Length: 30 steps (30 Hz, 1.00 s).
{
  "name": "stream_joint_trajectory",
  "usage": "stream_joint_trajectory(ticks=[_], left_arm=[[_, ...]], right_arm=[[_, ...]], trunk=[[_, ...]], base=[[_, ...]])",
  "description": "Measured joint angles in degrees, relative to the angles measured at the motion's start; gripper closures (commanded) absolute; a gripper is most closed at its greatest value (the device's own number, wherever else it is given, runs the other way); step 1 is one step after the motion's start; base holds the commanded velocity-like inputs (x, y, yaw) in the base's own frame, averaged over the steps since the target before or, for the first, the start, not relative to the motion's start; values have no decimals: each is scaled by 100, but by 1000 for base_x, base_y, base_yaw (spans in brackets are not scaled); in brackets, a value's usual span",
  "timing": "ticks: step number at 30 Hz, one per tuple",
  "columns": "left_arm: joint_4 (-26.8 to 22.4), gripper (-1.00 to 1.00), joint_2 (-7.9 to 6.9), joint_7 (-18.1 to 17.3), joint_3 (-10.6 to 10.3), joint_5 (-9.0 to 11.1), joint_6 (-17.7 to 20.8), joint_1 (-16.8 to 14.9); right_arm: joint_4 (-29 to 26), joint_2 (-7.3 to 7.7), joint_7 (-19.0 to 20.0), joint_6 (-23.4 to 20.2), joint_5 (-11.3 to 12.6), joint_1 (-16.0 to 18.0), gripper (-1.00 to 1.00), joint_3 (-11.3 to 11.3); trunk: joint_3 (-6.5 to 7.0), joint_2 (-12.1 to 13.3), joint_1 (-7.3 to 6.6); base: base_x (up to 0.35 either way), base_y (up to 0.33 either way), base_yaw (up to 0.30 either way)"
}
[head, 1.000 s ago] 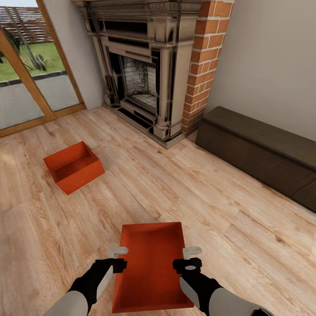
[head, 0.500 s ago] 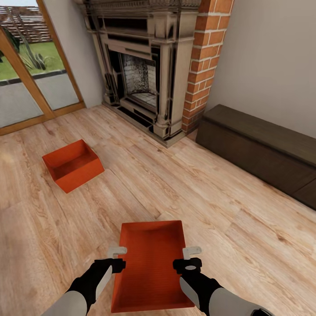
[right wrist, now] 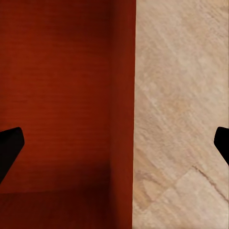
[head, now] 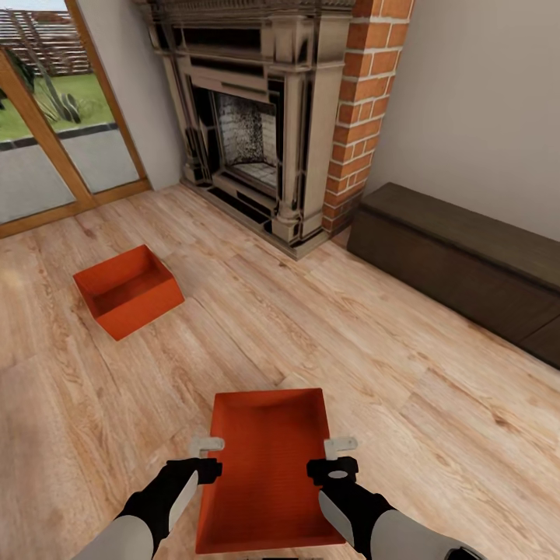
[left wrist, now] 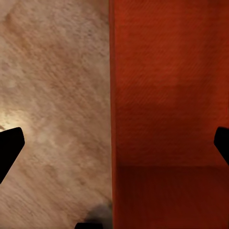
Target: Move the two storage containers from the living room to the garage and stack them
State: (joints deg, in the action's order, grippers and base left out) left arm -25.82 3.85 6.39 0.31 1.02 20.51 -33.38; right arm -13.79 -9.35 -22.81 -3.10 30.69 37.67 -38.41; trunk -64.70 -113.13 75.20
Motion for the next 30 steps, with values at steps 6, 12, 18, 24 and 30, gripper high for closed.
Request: stream_joint_trajectory(ticks=[6, 12, 18, 24, 30], left_arm=[[0, -100, 0, 0, -2, 2, 0, 2], [0, -100, 5, 0, -5, 7, 0, 1], [0, -100, 4, 0, -6, 8, 0, 1], [0, -100, 2, 0, -6, 8, 0, 0], [0, -100, 0, -1, -6, 8, 0, -1]], right_arm=[[0, 0, 0, -5, -10, 0, -100, -4], [2, 66, -1, -273, -44, 0, -100, -9], [2, 187, 95, -347, -400, 0, -100, -13], [2, 201, 169, -351, -469, 0, -100, -13], [2, 202, 175, -351, -476, 0, -100, -14]], trunk=[[-108, -241, 132], [-215, -481, 264], [-323, -722, 395], [-431, -963, 527], [-449, -1004, 550]], base=[[0, 0, 0], [0, 0, 0], [0, 0, 0], [0, 0, 0], [0, 0, 0]])
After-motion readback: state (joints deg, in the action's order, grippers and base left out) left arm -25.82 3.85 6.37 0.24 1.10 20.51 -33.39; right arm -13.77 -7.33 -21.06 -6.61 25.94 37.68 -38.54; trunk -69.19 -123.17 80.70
